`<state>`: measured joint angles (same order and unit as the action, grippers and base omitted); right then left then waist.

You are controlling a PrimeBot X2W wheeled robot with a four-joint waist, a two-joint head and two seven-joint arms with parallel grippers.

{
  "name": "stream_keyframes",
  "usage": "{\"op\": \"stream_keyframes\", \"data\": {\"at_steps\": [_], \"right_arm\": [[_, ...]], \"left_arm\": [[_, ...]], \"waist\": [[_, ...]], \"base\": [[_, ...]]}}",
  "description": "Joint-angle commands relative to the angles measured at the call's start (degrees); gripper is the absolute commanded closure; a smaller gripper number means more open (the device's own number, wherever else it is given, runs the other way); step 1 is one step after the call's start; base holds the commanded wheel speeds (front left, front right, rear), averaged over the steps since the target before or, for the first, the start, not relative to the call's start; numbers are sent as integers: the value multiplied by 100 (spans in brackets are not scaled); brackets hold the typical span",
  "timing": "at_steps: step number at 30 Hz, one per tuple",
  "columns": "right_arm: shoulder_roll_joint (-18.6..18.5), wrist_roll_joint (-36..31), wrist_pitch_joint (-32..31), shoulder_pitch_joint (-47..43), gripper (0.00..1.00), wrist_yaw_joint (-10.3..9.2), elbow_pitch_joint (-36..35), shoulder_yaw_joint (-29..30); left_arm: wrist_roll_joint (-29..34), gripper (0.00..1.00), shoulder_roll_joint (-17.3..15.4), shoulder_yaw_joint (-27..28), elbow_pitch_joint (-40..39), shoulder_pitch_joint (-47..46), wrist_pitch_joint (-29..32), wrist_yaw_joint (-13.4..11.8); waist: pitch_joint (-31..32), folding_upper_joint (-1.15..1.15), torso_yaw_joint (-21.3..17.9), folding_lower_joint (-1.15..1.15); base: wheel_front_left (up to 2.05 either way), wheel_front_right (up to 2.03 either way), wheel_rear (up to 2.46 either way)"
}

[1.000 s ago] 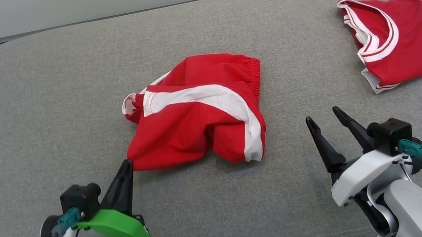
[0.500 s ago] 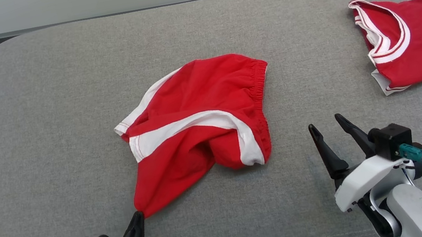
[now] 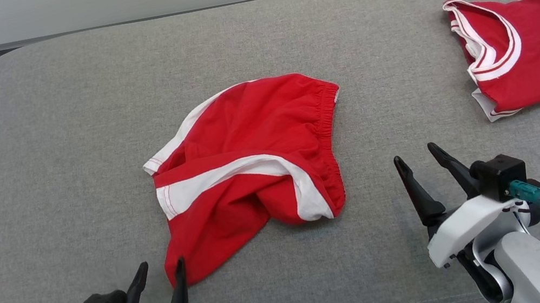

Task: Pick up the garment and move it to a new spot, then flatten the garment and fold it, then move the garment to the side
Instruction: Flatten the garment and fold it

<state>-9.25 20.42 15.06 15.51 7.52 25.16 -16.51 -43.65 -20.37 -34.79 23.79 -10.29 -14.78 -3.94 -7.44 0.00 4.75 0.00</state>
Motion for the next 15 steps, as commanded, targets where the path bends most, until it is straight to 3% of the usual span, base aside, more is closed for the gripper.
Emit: {"op": "stream_keyframes", "data": {"at_steps": [1,7,15], "right_arm": [[0,13,22,28,0,-6,0,-2],[11,35,22,80,0,-6,-13,-30],[35,-8,22,174,0,-6,-39,-32]], "left_arm": [[76,0,-36,57,-78,-76,-44,14],[90,0,-151,279,-191,-307,-34,122],[9,0,-289,335,505,-958,156,477]], "waist": [[5,0,-23,0],[-36,0,-175,0],[-240,0,-548,0]], "base": [[0,0,0],[0,0,0],[0,0,0]]}}
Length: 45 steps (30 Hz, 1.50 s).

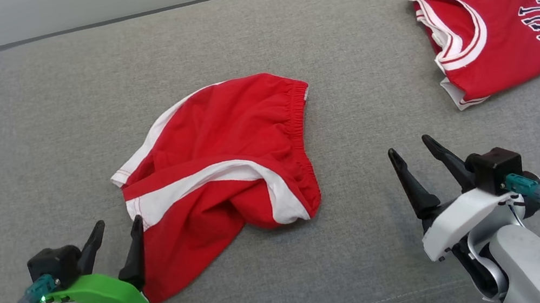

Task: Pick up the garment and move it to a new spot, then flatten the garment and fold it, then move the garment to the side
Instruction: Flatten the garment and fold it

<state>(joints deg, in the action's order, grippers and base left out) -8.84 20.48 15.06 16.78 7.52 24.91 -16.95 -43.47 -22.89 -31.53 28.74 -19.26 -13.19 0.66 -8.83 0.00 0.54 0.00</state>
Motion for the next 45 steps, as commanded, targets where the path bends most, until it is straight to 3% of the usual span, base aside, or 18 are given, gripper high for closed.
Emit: {"op": "stream_keyframes", "data": {"at_steps": [1,13,14,15,16,17,30,31,32,33,45], "right_arm": [[-13,-16,22,63,0,-6,-17,18],[3,-73,22,112,0,-6,-92,115],[-5,-71,22,114,0,-6,-93,121],[-12,-67,22,116,0,-6,-93,127],[-15,-69,22,117,0,-6,-90,133],[-13,-74,22,116,0,-6,-87,137],[-9,-145,22,58,0,-6,-57,144],[-18,-142,22,57,0,-6,-52,143],[-26,-136,22,55,0,-6,-50,140],[-30,-131,22,52,0,-6,-48,136],[-19,-80,22,128,0,-6,-25,58]], "left_arm": [[-24,0,-46,18,109,-132,21,58],[-283,0,22,24,1282,-665,174,478],[-307,23,47,16,1348,-691,173,497],[-328,61,66,10,1402,-715,163,519],[-340,85,83,1,1462,-744,146,535],[-344,100,97,-18,1519,-769,141,546],[-370,100,250,-253,1743,-935,-20,666],[-387,94,249,-255,1716,-946,-28,671],[-413,57,245,-257,1689,-956,-39,677],[-424,0,230,-265,1667,-969,-39,681],[-882,0,15,-632,1410,-1193,999,684]], "waist": [[-134,0,-178,0],[-387,0,-567,0],[-387,0,-573,0],[-382,0,-574,0],[-375,0,-570,0],[-366,0,-563,0],[-248,0,-368,0],[-244,0,-356,0],[-240,0,-345,0],[-239,0,-336,0],[-332,0,-397,0]], "base": [[0,0,0],[0,0,0],[0,0,0],[0,0,0],[0,0,0],[0,0,0],[0,0,0],[0,0,0],[0,0,0],[0,0,0],[0,0,0]]}}
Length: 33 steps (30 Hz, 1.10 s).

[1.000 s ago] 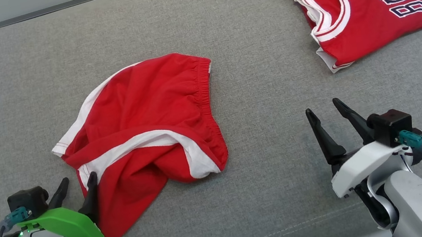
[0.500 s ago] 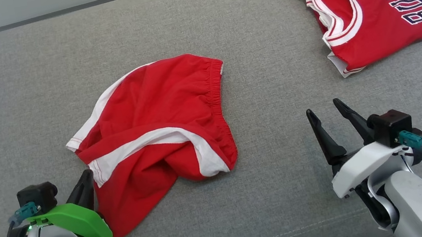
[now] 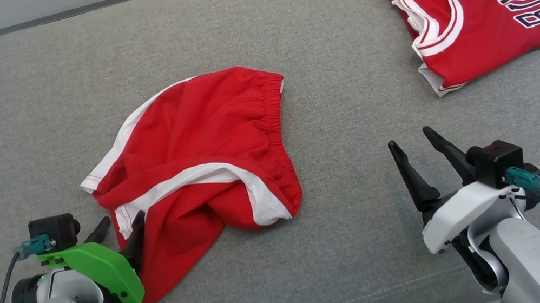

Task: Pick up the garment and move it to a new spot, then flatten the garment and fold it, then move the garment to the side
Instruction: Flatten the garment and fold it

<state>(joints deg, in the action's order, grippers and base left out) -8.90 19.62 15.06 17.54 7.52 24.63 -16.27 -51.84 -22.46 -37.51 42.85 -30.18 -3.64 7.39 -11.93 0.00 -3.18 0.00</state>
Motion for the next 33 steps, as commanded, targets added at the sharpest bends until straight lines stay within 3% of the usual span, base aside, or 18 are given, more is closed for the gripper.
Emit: {"op": "stream_keyframes", "data": {"at_steps": [1,4,5,6,8,9,20,27,33], "right_arm": [[-8,2,22,53,0,-6,6,-11],[-21,9,22,69,0,-6,-1,-9],[-24,14,22,73,0,-6,-4,-8],[-25,17,22,72,0,-6,-8,-4],[-29,19,22,65,0,-6,-12,9],[-29,15,22,62,0,-6,-12,16],[-33,-41,22,-34,0,-6,17,82],[-26,-15,22,-83,0,-6,46,43],[13,-10,22,-184,0,-6,67,61]], "left_arm": [[-1,0,-62,-59,38,-132,78,11],[47,3,-47,-117,172,-184,165,-15],[41,22,-23,-125,201,-201,177,-13],[55,58,-13,-139,235,-220,175,-13],[85,89,-5,-167,299,-252,137,-29],[102,100,2,-178,324,-260,121,-28],[286,100,-56,-212,296,-427,-411,-45],[432,100,-340,-91,-86,-467,-795,-259],[575,100,-690,-46,-1098,14,-943,-622]], "waist": [[-33,0,-44,0],[-63,0,-94,0],[-70,0,-107,0],[-75,0,-119,0],[-86,0,-132,0],[-90,0,-132,0],[26,0,117,0],[199,0,357,0],[312,0,561,0]], "base": [[0,0,0],[0,0,0],[0,0,0],[0,0,0],[0,0,0],[0,0,0],[0,0,0],[0,0,0],[0,0,0]]}}
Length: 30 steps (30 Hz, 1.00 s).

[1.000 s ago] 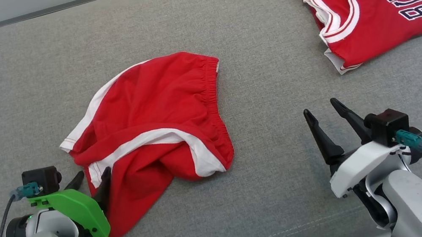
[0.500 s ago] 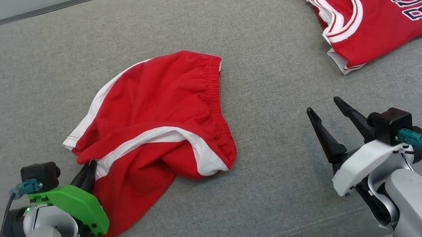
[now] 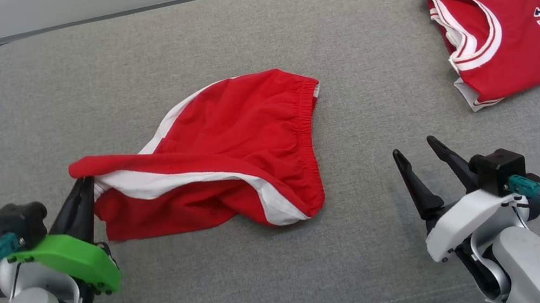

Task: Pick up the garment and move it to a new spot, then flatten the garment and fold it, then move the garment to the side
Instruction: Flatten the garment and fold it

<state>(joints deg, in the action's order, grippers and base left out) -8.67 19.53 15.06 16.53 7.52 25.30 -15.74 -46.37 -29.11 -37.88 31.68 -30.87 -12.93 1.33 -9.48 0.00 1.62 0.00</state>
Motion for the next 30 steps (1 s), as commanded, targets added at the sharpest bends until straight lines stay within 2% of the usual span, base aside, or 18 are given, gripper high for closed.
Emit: {"op": "stream_keyframes", "data": {"at_steps": [1,7,12,16,19,24,25,26,27,28,30], "right_arm": [[-3,-3,22,-105,0,-6,3,11],[25,20,22,-153,0,-6,20,32],[20,35,22,-154,0,-6,59,16],[-10,59,22,-135,0,-6,92,-14],[-21,74,22,-118,0,-6,118,-44],[-36,96,22,-69,0,-6,150,-90],[-37,99,22,-60,0,-6,155,-99],[-42,106,22,-53,0,-6,157,-106],[-48,113,22,-48,0,-6,155,-108],[-55,119,22,-49,0,-6,157,-106],[-60,121,22,-60,0,-6,161,-93]], "left_arm": [[18,100,-77,7,-204,204,-22,-94],[-22,100,-398,-33,-1488,1107,107,-634],[-191,100,-540,-57,-2103,1693,264,-910],[-288,100,-504,-92,-2165,1915,315,-950],[-383,100,-398,-174,-2026,1996,369,-890],[-614,100,-93,-252,-1498,1957,392,-638],[-618,90,-51,-288,-1375,1948,420,-610],[-624,60,-17,-305,-1268,1924,396,-568],[-629,14,18,-297,-1163,1889,352,-535],[-654,0,55,-285,-1087,1872,321,-507],[-632,0,49,-267,-979,1838,253,-478]], "waist": [[85,0,110,0],[177,0,283,0],[217,0,428,0],[255,0,516,0],[277,0,547,0],[298,0,564,0],[303,0,557,0],[305,0,550,0],[306,0,545,0],[307,0,543,0],[308,0,545,0]], "base": [[0,0,0],[0,0,0],[0,0,0],[0,0,0],[0,0,0],[0,0,0],[0,0,0],[0,0,0],[0,0,0],[0,0,0],[0,0,0]]}}
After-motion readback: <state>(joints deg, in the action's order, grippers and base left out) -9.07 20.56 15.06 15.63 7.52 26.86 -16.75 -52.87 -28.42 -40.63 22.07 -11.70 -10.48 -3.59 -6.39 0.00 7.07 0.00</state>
